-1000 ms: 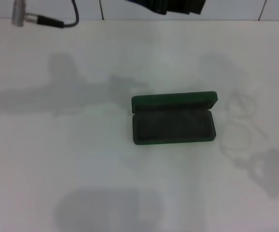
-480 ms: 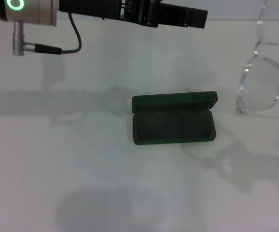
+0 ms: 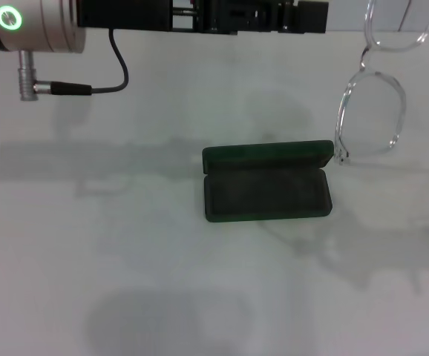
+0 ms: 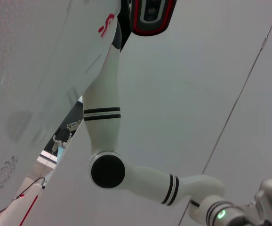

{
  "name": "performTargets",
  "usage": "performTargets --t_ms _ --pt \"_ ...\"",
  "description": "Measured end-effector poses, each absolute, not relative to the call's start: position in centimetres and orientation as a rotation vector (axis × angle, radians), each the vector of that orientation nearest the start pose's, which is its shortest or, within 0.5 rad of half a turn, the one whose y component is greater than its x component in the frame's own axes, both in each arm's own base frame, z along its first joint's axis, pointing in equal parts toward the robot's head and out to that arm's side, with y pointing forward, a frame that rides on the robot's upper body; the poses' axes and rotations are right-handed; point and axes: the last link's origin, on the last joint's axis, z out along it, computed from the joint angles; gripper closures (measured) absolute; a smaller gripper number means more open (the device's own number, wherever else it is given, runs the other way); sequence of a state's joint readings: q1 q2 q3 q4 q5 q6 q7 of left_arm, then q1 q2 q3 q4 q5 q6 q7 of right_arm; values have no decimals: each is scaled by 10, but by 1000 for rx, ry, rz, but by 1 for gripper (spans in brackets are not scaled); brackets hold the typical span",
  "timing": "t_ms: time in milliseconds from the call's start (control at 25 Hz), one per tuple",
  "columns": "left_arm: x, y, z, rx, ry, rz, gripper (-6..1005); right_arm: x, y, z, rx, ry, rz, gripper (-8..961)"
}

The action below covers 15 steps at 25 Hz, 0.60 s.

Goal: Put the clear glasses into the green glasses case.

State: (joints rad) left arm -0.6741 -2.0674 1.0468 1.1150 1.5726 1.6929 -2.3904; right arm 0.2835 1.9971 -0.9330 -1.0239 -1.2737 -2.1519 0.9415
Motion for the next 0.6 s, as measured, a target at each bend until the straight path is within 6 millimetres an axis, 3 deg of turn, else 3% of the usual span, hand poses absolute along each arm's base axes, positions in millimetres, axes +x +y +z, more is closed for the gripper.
performTargets --t_ms 200,600 --pt "-84 351 40 -2982 -1103 -1021 457 200 242 105 -2475 -744 1340 901" --pt "-84 349 30 -2999 -1124 -1016 484 194 253 99 -2457 -761 1385 899"
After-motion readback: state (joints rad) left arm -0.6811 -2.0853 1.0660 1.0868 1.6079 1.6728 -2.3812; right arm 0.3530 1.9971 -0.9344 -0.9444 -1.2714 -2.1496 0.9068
